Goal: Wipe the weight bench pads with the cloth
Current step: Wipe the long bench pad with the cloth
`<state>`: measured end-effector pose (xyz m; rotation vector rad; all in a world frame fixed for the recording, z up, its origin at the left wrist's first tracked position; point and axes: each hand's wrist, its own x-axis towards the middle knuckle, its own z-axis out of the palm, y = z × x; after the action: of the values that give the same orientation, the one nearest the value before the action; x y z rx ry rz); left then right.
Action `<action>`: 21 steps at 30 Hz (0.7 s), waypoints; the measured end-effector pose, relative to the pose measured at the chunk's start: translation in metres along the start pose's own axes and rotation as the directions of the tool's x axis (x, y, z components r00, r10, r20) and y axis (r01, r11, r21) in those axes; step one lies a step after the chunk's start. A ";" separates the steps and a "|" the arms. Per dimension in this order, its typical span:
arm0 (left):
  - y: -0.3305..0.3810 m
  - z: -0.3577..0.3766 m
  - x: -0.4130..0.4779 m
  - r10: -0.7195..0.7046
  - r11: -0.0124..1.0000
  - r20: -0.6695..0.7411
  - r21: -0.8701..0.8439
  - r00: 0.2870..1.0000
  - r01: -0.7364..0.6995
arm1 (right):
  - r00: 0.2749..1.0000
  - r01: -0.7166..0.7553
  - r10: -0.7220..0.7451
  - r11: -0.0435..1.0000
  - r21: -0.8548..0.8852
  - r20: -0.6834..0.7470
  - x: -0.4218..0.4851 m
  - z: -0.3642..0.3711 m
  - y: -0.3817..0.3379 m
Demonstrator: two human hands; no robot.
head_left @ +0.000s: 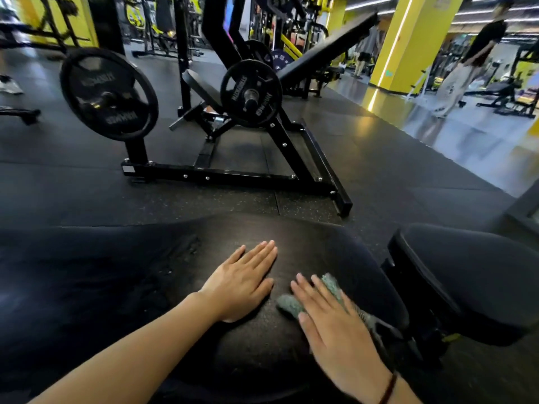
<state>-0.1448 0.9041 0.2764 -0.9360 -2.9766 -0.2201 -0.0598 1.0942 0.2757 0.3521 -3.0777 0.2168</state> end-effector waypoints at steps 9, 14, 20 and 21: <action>0.000 -0.001 -0.001 0.010 0.999 0.021 -0.033 1.000 -0.009 | 0.984 -0.178 0.177 0.983 -0.047 -0.035 0.097 0.003 -0.003; -0.004 0.006 0.000 0.025 0.999 0.014 -0.040 1.000 -0.025 | 0.999 -0.005 0.009 0.997 0.073 -0.050 -0.034 0.013 -0.041; -0.007 0.009 0.001 0.059 0.995 -0.029 -0.076 0.998 -0.061 | 0.984 -0.146 0.152 0.987 0.059 -0.096 0.016 -0.004 0.005; -0.008 0.010 0.001 0.056 0.995 -0.031 -0.082 0.998 -0.059 | 0.969 -0.218 0.220 0.976 0.027 -0.110 0.042 -0.003 0.021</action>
<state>-0.1503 0.8998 0.2657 -1.0160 -2.9301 -0.3549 -0.1059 1.1057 0.2783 -0.0021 -3.0000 0.2566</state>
